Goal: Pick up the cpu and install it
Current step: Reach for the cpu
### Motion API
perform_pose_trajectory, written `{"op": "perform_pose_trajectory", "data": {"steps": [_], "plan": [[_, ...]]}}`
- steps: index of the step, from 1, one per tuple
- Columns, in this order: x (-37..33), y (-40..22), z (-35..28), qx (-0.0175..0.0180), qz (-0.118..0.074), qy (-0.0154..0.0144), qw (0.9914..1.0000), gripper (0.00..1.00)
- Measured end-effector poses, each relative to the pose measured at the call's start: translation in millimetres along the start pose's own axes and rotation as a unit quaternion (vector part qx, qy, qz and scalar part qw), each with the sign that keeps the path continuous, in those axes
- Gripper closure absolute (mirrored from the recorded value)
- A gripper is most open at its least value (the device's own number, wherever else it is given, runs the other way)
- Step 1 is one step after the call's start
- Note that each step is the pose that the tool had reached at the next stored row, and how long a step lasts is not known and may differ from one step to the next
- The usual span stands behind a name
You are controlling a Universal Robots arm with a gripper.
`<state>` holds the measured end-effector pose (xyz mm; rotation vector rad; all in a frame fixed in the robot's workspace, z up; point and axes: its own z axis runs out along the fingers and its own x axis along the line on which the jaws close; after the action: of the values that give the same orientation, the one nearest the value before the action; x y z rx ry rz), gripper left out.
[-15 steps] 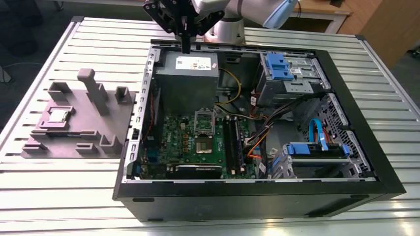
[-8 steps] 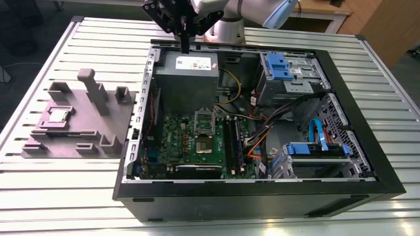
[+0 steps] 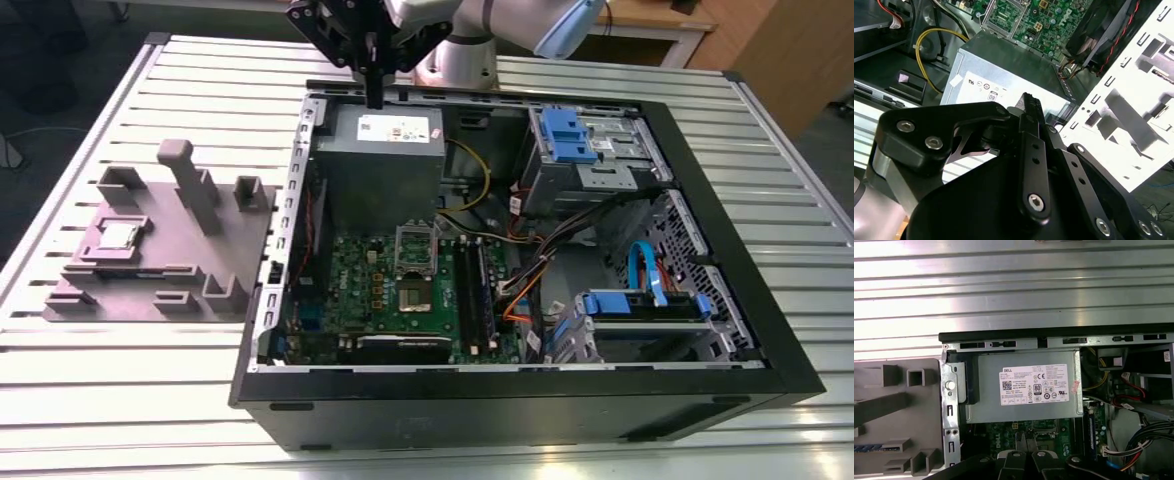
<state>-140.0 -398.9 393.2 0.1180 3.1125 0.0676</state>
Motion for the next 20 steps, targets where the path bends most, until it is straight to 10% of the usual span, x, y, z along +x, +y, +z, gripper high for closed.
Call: {"op": "perform_pose_trajectory", "data": {"steps": [20], "plan": [[4.5, -0.4, 0.1, 0.0000, 0.000, 0.0000, 1.00000, 0.90]]}}
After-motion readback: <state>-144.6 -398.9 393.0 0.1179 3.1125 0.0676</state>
